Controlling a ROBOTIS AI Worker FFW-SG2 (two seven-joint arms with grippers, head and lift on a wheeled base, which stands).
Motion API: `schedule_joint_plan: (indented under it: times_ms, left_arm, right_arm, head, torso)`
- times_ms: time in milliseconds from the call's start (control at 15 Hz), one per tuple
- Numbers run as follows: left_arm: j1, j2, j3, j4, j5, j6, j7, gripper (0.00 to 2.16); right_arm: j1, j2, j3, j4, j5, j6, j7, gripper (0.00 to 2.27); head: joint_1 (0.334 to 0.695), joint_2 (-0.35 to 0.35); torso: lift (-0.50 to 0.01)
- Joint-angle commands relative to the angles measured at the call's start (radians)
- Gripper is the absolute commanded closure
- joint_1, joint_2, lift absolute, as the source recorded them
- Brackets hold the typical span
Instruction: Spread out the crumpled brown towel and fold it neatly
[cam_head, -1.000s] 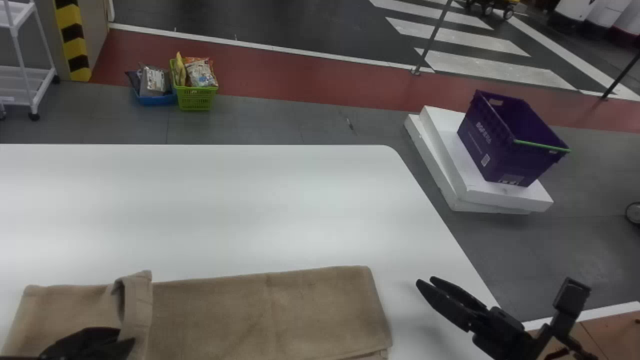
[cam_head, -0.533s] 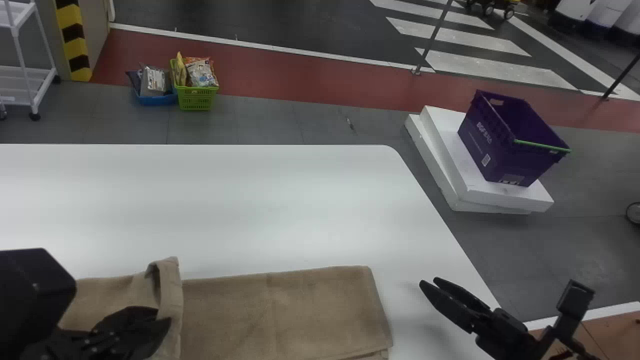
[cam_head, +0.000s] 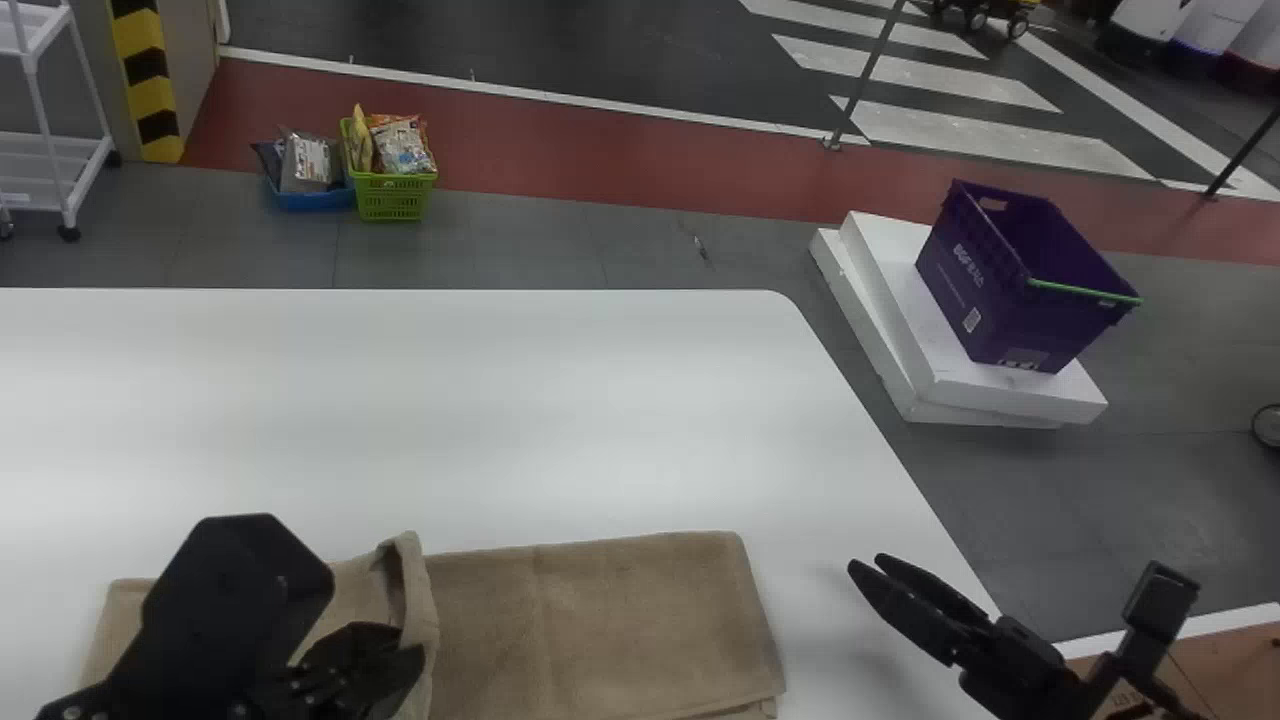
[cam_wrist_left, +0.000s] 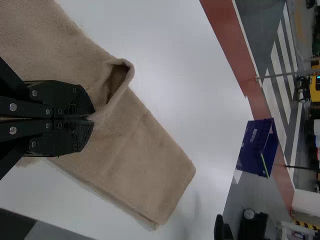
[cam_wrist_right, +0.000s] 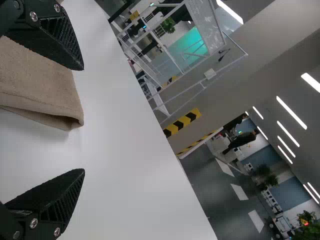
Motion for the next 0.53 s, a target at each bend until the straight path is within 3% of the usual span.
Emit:
schedule_joint_plan:
  times_ms: [0, 467]
  left_arm:
    - [-0.044, -0.003, -0.031, 0.022, 0.007, 0.057, 0.013, 1.71]
    - [-0.076, -0.003, -0.122, 0.047, 0.000, 0.109, 0.076, 1.71]
  right_arm:
    - [-0.007, -0.005, -0.003, 0.010, 0.002, -0.002, -0.001, 0.08]
    - [-0.007, -0.007, -0.026, 0.020, 0.002, -0.002, 0.007, 0.08]
  head:
    - [0.695, -0.350]
    - [0.695, -0.350]
  torso:
    - [-0.128]
    - [-0.128]
